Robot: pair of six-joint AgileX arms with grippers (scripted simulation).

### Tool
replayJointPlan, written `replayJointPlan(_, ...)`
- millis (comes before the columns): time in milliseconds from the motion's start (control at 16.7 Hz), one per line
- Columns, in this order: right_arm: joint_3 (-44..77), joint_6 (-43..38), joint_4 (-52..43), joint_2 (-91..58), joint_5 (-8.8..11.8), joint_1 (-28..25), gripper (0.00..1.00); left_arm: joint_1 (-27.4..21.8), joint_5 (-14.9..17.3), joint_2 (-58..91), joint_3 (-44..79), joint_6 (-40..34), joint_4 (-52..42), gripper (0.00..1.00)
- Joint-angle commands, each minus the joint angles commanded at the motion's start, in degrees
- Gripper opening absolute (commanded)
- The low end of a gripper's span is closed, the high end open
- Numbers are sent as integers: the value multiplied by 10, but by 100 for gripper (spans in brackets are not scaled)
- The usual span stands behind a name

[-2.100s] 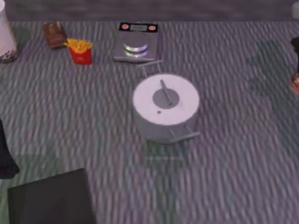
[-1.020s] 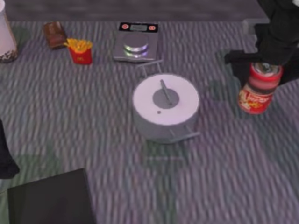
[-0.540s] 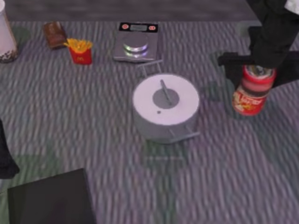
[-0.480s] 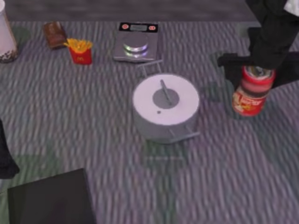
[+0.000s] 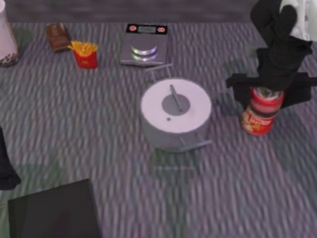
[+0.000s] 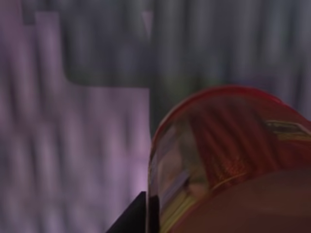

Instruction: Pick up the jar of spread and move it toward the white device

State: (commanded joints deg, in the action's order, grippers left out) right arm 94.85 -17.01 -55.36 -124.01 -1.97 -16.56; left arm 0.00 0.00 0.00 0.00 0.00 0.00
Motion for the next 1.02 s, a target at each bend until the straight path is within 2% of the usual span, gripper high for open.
replayJointPlan(120, 0, 0, 0, 0, 0, 0, 0, 0, 0, 0, 0, 0, 0, 100)
replayJointPlan(900, 0, 0, 0, 0, 0, 0, 98, 0, 0, 0, 0, 0, 0, 100)
replayJointPlan(1020, 0, 0, 0, 0, 0, 0, 100, 0, 0, 0, 0, 0, 0, 100)
